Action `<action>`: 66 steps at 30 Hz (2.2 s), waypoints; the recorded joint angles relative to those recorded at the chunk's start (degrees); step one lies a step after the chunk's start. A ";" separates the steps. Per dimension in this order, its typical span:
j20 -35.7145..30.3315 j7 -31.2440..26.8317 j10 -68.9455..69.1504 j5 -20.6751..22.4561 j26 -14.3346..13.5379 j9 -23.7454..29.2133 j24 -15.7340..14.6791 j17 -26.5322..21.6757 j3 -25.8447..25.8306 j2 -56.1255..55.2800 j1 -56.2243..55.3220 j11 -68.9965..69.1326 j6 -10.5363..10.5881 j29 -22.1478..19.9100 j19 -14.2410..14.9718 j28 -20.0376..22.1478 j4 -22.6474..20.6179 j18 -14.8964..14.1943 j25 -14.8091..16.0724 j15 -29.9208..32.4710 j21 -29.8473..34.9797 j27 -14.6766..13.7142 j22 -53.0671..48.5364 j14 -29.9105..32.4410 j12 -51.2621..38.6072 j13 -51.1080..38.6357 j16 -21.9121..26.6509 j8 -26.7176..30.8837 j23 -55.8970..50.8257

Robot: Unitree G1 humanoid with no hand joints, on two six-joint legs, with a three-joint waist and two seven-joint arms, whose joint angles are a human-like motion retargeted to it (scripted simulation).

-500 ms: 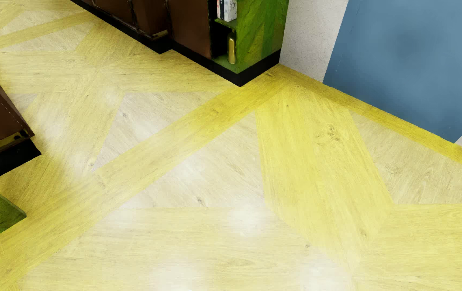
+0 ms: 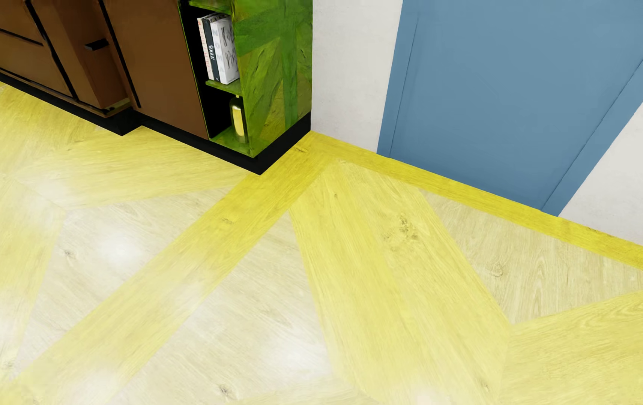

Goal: Move towards the sofa

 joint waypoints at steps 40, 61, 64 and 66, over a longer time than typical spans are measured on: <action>3.22 -1.34 1.82 17.28 -1.70 1.27 1.28 -6.67 4.63 13.93 -17.46 -31.51 0.18 3.19 -1.11 -11.14 0.67 0.39 -6.78 -15.71 23.04 -6.29 -0.21 2.94 12.05 -4.98 7.13 18.00 -14.60; -22.76 0.64 29.51 16.14 -7.42 -0.05 -12.28 1.12 -5.91 -23.60 15.14 -33.20 3.60 1.40 -3.80 -3.16 0.46 -9.28 -4.47 -12.34 -3.70 -3.91 -34.23 2.68 -12.91 10.24 11.53 1.38 -2.06; -20.47 0.33 46.52 16.92 -3.63 0.32 -5.38 1.04 -4.55 -13.93 1.21 -34.64 5.27 0.53 -2.14 -0.04 5.99 -5.03 -6.29 -18.63 -2.07 -5.57 -24.98 1.40 -6.99 6.79 8.02 0.28 -2.79; -13.11 3.00 44.58 18.34 -0.24 0.27 -9.71 -0.25 -2.71 -7.56 -6.11 -37.63 5.67 0.62 -0.97 2.23 11.28 -3.06 -7.13 -21.12 0.45 -7.69 -17.84 1.27 -2.13 3.64 4.42 1.72 -4.84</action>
